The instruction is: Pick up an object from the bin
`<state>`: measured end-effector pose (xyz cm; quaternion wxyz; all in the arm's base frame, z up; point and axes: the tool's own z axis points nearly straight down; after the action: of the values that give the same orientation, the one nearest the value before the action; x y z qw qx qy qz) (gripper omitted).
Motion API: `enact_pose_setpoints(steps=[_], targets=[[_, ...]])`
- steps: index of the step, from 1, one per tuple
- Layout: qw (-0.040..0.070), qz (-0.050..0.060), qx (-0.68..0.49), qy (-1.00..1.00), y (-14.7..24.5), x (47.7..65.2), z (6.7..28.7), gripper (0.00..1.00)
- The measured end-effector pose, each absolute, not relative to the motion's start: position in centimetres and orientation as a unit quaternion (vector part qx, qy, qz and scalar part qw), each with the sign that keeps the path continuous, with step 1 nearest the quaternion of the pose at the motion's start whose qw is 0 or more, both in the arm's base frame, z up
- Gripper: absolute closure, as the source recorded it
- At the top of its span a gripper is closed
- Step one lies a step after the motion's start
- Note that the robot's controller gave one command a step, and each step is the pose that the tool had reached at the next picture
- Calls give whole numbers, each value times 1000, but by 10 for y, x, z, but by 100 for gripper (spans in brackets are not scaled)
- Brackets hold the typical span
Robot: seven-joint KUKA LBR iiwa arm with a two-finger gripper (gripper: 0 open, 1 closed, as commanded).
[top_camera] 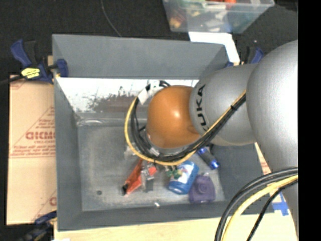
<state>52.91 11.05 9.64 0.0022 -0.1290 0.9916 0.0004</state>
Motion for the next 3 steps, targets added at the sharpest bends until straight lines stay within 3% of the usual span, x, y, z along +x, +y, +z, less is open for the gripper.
enact_pose_setpoints(steps=[1,2,3], targets=[[8,0,-250,968,93,545,159,0],[-3,1,-232,973,94,535,100,0],[9,-2,-464,886,109,547,71,0]])
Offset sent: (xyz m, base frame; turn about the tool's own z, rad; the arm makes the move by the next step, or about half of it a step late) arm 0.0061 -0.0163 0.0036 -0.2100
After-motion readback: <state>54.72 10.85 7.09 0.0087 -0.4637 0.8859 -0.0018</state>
